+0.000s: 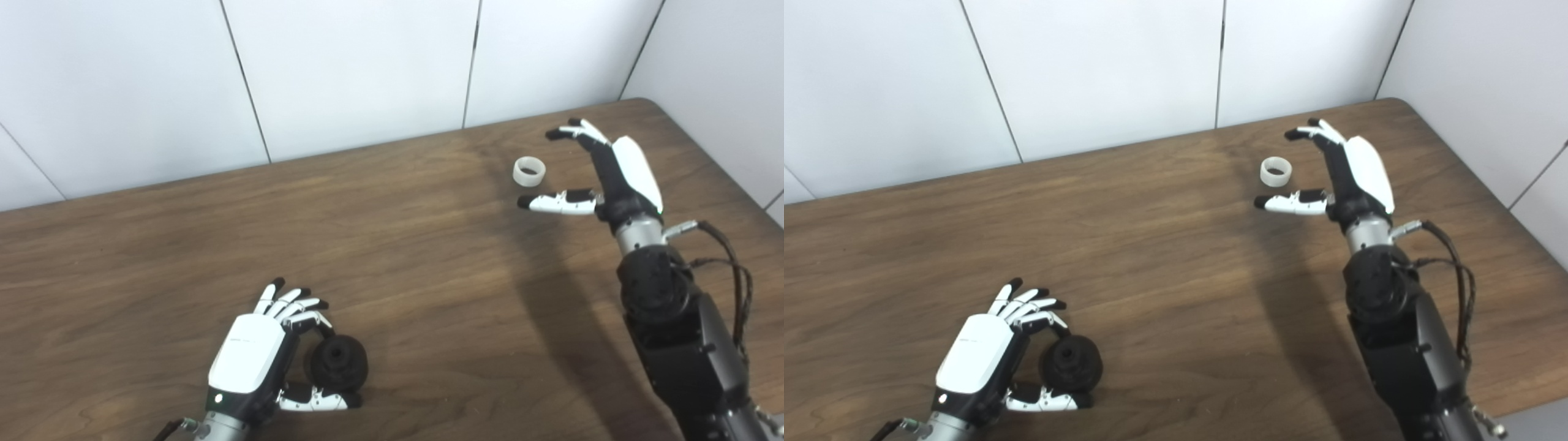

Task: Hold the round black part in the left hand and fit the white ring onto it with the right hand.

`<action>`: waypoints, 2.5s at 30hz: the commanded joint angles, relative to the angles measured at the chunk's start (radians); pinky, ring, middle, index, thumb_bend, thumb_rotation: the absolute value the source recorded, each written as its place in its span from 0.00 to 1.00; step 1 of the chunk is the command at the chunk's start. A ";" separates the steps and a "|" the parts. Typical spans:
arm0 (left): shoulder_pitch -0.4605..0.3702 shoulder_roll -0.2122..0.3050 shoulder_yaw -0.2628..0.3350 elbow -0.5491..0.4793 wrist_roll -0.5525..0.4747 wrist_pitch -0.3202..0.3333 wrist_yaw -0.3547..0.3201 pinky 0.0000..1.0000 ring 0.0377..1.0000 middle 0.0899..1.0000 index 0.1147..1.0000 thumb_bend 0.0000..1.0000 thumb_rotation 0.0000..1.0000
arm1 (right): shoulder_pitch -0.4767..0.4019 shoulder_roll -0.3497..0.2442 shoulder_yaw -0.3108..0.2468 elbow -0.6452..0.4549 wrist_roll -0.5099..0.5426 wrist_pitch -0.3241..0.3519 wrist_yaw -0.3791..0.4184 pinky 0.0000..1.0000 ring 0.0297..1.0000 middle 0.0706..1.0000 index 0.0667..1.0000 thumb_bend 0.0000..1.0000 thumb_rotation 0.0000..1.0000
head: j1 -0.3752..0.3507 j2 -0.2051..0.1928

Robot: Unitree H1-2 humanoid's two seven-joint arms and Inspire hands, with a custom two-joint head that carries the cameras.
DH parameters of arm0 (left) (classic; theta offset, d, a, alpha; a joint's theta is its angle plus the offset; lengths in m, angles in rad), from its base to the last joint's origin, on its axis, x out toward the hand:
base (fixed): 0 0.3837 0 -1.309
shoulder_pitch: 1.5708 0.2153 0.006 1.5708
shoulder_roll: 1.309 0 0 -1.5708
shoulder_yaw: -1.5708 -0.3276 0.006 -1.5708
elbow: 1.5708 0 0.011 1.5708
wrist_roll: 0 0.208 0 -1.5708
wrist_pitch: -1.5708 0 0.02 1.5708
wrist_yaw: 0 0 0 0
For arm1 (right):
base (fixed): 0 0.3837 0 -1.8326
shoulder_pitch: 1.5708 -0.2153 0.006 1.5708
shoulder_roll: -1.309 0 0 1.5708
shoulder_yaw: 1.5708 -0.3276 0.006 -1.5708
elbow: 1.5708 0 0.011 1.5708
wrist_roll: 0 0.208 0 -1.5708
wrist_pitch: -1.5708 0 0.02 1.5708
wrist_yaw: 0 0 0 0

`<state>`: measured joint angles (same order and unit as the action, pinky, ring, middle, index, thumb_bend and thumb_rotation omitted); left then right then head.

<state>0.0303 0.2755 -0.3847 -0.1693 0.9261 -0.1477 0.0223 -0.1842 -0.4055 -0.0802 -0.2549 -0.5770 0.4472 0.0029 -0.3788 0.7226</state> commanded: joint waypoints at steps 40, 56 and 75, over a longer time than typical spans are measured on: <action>0.030 0.021 0.021 0.020 0.007 -0.019 0.011 1.00 0.86 0.75 0.42 0.52 0.05 | -0.331 -0.092 0.055 0.483 -0.128 0.022 0.160 0.99 0.99 0.95 0.72 0.87 0.26 | -0.016 -0.075; 0.031 0.019 0.018 0.012 0.011 -0.016 0.007 1.00 0.86 0.75 0.42 0.52 0.05 | -0.362 -0.077 0.081 0.532 -0.106 0.022 0.134 0.82 0.97 0.94 0.68 0.88 0.24 | -0.005 -0.067; 0.032 0.013 0.015 0.007 0.018 -0.010 0.004 1.00 0.86 0.75 0.42 0.52 0.05 | -0.390 -0.031 0.024 0.560 -0.107 0.022 0.141 0.83 0.97 0.92 0.65 0.86 0.27 | 0.007 -0.065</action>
<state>0.0522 0.2768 -0.3632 -0.1545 0.9132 -0.1666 0.0405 -0.5199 -0.4289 -0.0427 0.3217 -0.6782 0.4686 0.1599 -0.3712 0.6565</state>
